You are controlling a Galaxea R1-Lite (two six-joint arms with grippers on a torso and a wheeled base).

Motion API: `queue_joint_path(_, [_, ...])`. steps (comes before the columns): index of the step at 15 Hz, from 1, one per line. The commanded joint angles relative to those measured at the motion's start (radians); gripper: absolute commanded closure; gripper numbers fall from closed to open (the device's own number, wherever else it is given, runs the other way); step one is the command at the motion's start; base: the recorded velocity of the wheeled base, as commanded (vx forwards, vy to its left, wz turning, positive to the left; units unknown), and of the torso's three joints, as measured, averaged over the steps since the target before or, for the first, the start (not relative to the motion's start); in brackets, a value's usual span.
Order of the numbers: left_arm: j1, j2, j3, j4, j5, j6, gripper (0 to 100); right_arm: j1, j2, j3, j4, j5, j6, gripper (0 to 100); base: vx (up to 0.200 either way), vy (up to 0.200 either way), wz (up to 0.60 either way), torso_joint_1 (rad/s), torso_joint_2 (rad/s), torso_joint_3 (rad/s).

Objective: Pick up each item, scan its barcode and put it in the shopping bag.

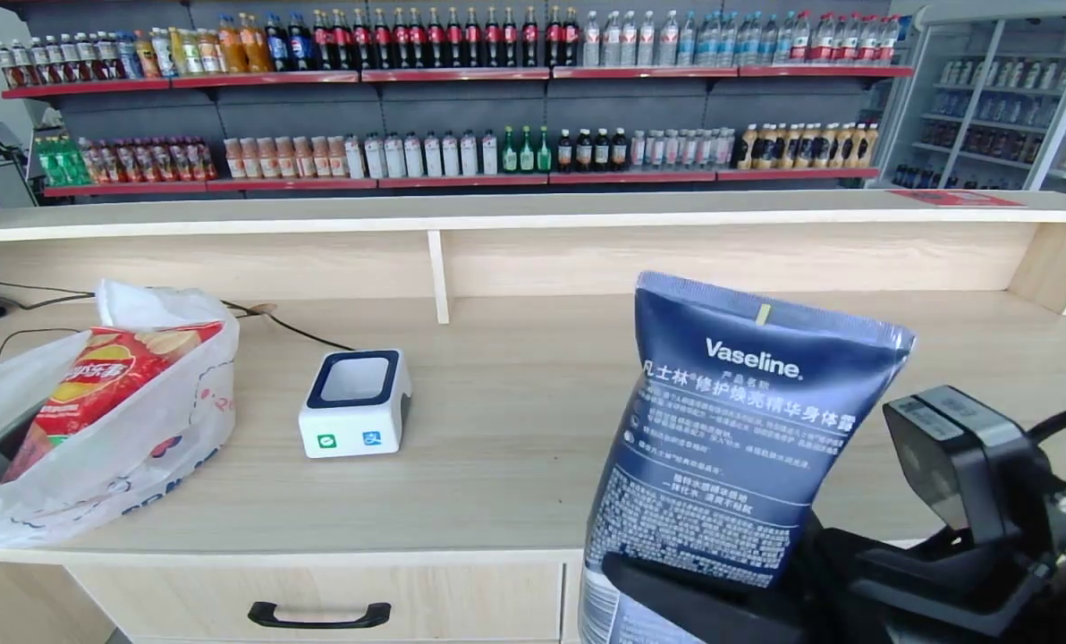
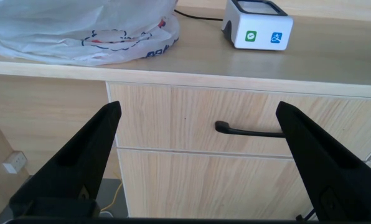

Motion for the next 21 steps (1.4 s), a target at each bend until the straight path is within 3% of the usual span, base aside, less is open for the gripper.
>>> queue_joint_path(1, [0.0,0.0,0.0,0.0,0.0,0.003,0,-0.167,0.091,0.102,-0.003,-0.014,-0.268,100,0.0,0.0,0.0,0.0,0.0,0.0])
queue_joint_path(4, [0.0,0.0,0.0,0.0,0.0,0.003,0,-0.402,0.071,0.034,-0.003,-0.014,-0.523,100,0.0,0.0,0.0,0.0,0.0,0.0])
queue_joint_path(7, [0.002,0.0,0.0,0.0,0.0,0.002,0,-0.566,0.057,0.057,-0.003,-0.022,-0.541,100,0.0,0.0,0.0,0.0,0.0,0.0])
queue_joint_path(11, [0.0,0.0,0.0,0.0,0.0,0.002,0,-0.589,0.08,-0.007,-0.003,-0.024,-0.541,100,-0.15,0.0,0.0,0.003,0.0,0.001])
queue_joint_path(16, [0.002,0.0,0.0,0.001,0.0,0.0,0,-0.589,0.065,-0.007,-0.003,-0.022,-0.541,100,0.0,0.0,0.0,0.0,0.0,0.0])
queue_joint_path(21, [0.0,0.0,0.0,0.001,0.001,0.0,0,-0.591,0.043,-0.018,-0.003,-0.022,-0.541,100,0.0,0.2,0.0,0.008,0.01,0.001])
